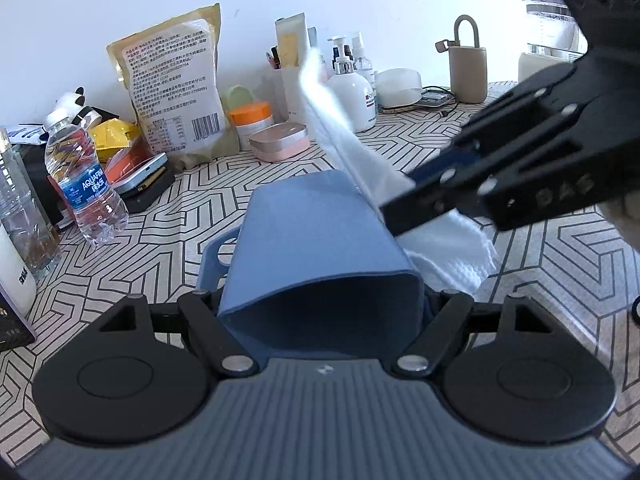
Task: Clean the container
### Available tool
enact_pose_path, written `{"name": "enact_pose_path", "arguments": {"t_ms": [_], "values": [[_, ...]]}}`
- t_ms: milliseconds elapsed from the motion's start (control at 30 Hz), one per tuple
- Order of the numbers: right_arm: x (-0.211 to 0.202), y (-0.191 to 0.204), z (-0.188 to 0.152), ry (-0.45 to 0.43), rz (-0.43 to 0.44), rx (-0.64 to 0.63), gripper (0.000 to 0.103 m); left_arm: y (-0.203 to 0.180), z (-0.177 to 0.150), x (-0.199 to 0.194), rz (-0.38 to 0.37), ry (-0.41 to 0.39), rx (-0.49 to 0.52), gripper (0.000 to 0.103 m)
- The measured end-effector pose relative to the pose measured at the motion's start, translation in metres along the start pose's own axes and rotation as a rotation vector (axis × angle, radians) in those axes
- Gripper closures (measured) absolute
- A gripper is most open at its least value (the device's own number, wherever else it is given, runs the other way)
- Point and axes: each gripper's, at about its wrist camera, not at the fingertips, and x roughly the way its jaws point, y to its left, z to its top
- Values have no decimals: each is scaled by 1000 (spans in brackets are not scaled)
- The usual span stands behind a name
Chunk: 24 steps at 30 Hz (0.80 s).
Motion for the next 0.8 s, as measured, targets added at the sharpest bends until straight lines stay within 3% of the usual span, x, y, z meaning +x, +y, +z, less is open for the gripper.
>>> {"name": "enact_pose_path", "arguments": {"t_ms": [300,600,800], "values": [[33,-3,-8,135,-28,2,85,6,4,8,4,-2,0,25],[1,-3,-1,8,14,21,85,9,4,11,4,0,1,25],[20,-2,-5,78,-7,14,86,11,4,11,1,0,1,25]]}}
